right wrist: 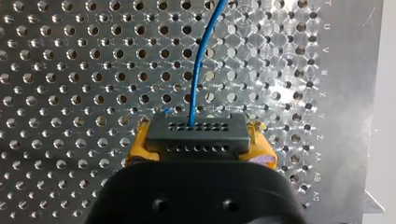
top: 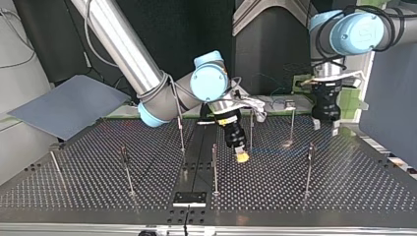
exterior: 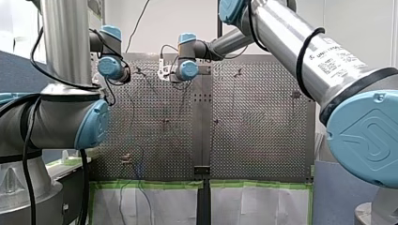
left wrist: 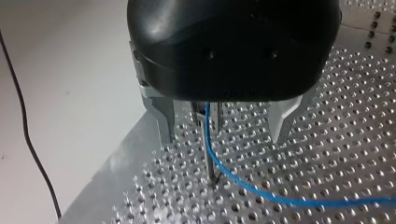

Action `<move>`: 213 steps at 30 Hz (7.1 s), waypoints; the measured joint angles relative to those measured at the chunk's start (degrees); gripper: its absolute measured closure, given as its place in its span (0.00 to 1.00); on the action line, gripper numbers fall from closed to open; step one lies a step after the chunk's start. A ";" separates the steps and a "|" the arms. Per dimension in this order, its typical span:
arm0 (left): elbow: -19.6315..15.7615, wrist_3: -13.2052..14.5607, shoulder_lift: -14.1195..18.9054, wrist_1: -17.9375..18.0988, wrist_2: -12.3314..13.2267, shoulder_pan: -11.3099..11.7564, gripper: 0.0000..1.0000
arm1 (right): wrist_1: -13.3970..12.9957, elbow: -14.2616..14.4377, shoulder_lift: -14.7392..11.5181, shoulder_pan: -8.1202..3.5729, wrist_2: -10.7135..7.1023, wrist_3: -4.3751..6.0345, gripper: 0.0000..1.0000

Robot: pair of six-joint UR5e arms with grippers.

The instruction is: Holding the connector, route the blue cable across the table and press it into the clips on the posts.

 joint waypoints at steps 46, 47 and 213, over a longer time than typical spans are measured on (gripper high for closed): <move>9.33 19.20 -4.79 -3.75 1.31 -8.88 0.00 | -0.09 -0.04 0.18 -1.07 -1.16 0.29 1.00; 9.65 19.24 -4.86 -3.56 0.99 -9.10 0.00 | -0.09 -0.03 0.19 -1.07 -1.20 0.28 1.00; 11.47 10.59 -34.14 15.71 -2.10 -9.85 0.98 | -1.41 16.69 2.92 -8.47 -7.56 1.25 1.00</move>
